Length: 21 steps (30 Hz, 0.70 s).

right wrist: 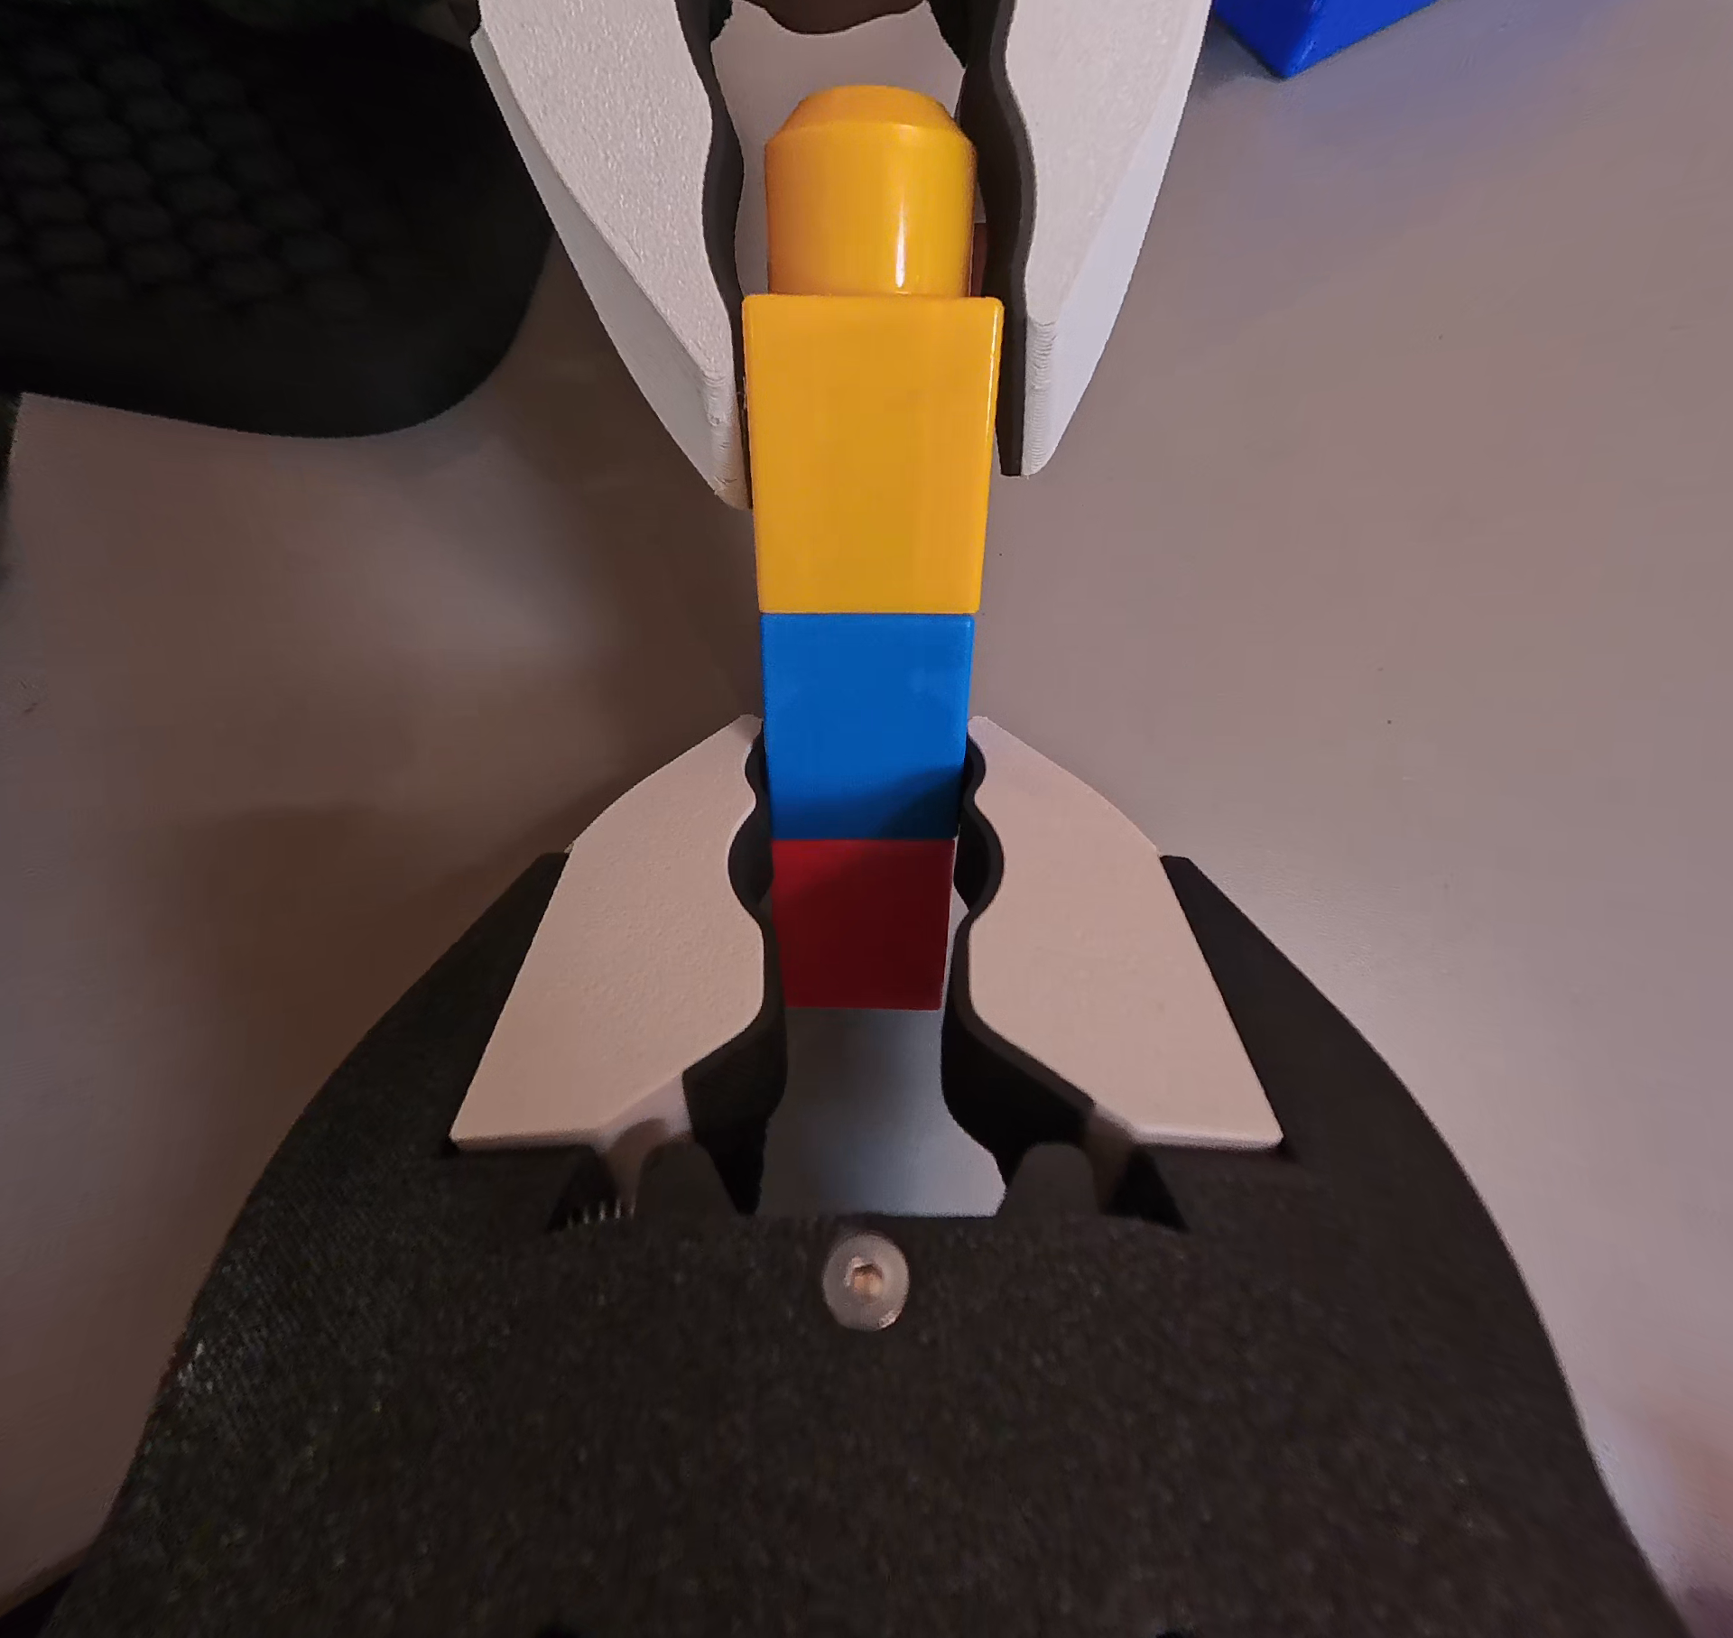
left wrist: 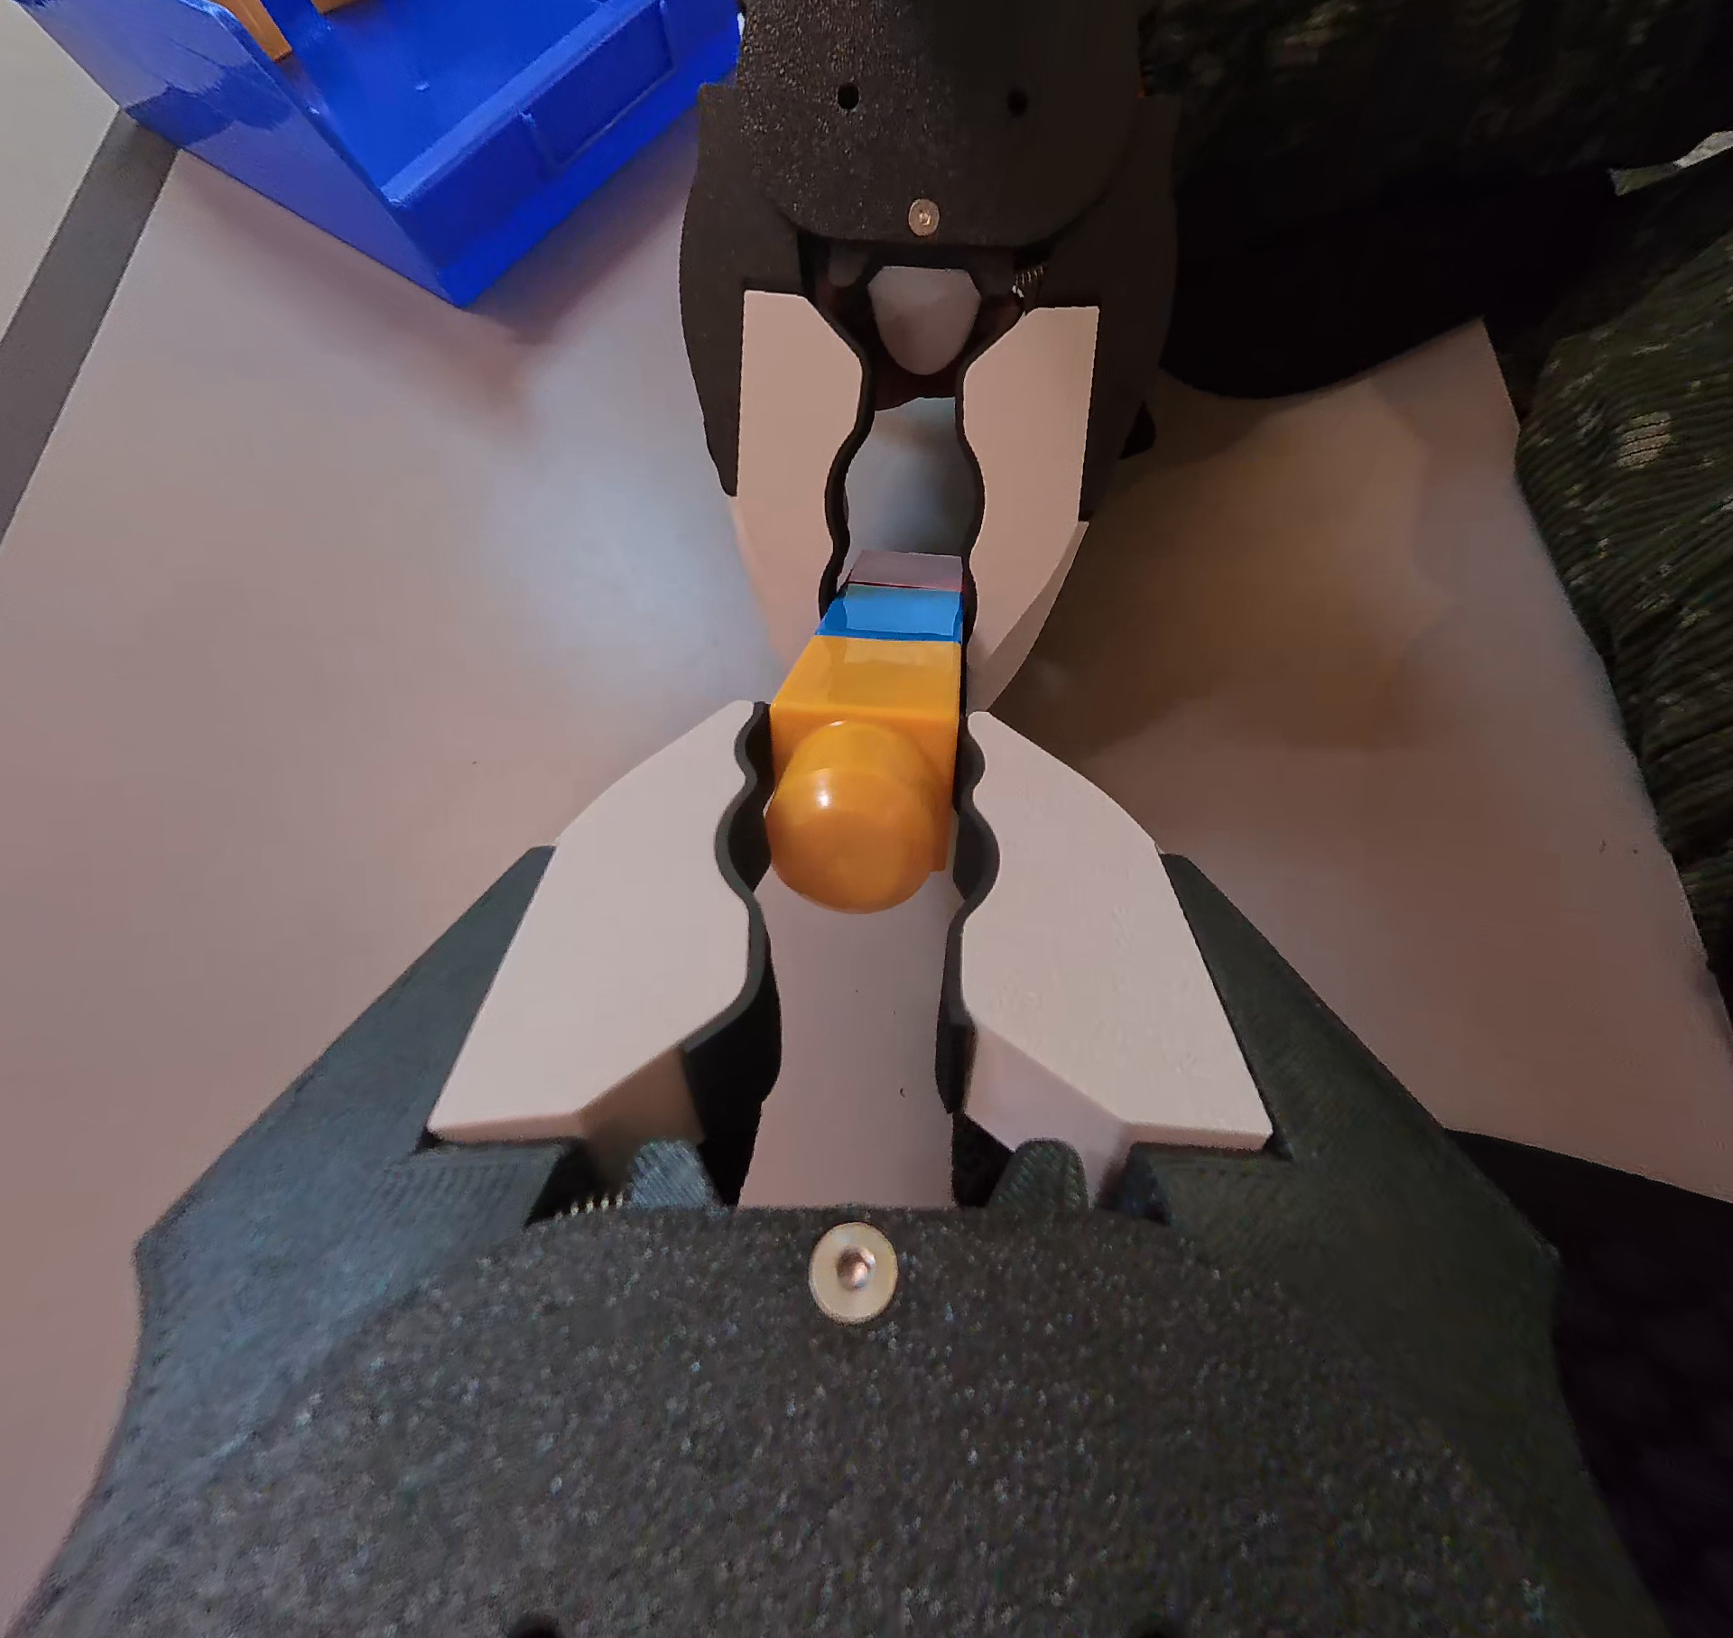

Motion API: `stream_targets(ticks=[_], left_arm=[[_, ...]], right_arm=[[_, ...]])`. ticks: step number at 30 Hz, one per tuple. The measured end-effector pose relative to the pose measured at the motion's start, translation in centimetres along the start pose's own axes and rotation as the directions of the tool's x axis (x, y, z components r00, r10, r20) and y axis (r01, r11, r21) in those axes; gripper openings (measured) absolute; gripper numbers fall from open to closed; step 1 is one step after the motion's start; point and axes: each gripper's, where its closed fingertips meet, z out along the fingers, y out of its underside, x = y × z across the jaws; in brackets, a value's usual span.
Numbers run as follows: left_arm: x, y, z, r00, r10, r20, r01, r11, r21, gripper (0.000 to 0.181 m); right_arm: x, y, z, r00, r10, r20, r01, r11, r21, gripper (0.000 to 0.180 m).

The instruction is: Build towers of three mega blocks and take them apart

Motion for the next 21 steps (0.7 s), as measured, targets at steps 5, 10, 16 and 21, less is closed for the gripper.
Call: stream_targets(ticks=[5, 10, 16, 21], left_arm=[[0.0, -0.1, 0.0, 1.0, 0.003, 0.003, -0.003, 1.0, 0.007, 0.037], [-0.6, -3.1, -1.5, 0.999, 0.028, 0.038, -0.037, 0.968, 0.249, 0.04], [-0.9, -6.0, -1.9, 0.998, -0.056, 0.023, 0.04, 0.898, 0.438, 0.05], [-1.3, -7.5, -1.7, 0.992, -0.1, 0.073, 0.05, 0.863, 0.502, 0.034]], right_arm=[[0.0, 0.0, -0.1, 1.0, 0.002, 0.002, -0.002, 1.0, 0.004, 0.036], [0.2, -1.7, -1.1, 0.999, 0.039, 0.02, -0.041, 0.993, 0.114, 0.037], [1.8, -6.6, -6.1, 0.987, 0.138, 0.084, -0.161, 0.833, 0.529, 0.036], [1.6, -6.9, -6.0, 0.986, 0.133, 0.096, -0.164, 0.82, 0.548, 0.036]])
